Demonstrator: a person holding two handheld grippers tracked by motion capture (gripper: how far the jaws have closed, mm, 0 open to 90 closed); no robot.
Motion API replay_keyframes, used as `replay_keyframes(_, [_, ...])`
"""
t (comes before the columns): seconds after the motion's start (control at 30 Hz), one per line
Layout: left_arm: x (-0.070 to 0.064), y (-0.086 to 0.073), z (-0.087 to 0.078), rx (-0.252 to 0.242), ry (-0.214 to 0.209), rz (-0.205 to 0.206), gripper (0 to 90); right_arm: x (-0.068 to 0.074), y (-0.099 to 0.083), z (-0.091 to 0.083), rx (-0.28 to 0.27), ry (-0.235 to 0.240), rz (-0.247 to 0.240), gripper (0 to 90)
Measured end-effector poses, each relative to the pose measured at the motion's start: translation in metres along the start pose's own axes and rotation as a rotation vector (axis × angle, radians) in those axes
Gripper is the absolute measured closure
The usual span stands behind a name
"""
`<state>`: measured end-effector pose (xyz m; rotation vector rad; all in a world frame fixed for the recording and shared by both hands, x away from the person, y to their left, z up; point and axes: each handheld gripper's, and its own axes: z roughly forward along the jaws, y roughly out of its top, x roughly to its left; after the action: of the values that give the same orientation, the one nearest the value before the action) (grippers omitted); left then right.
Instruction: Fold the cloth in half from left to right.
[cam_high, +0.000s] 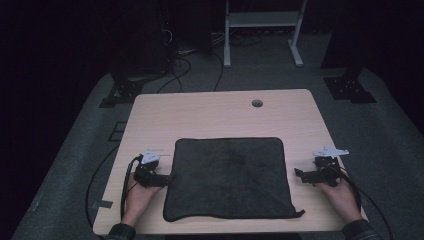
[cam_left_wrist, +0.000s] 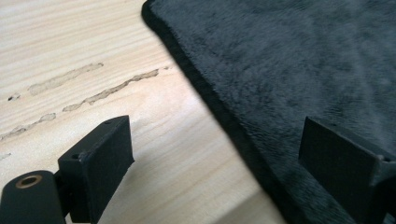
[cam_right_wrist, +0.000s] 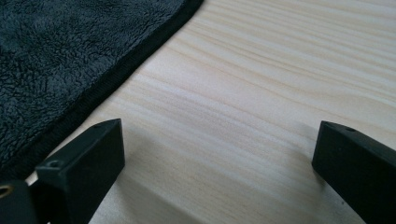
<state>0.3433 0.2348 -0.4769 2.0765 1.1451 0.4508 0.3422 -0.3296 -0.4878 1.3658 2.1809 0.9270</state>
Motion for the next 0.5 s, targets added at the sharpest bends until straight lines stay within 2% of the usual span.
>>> replay_keyframes(0.1, [-0.0012, -0.0002, 0.0025, 0.017, 0.031, 0.014, 9.9, 0.0000, 0.0000, 0.0000, 0.000, 0.000, 0.000, 1.7])
replay_keyframes(0.33, [0.0018, -0.0003, 0.0009, 0.012, 0.066, -0.003, 14.3, 0.0004, -0.0001, -0.0001, 0.001, 0.003, -0.002, 1.7])
replay_keyframes(0.5, [-0.0059, 0.0007, -0.0017, -0.002, 0.021, 0.036, 39.7, 0.0007, -0.0001, -0.0001, 0.000, 0.006, -0.004, 1.7])
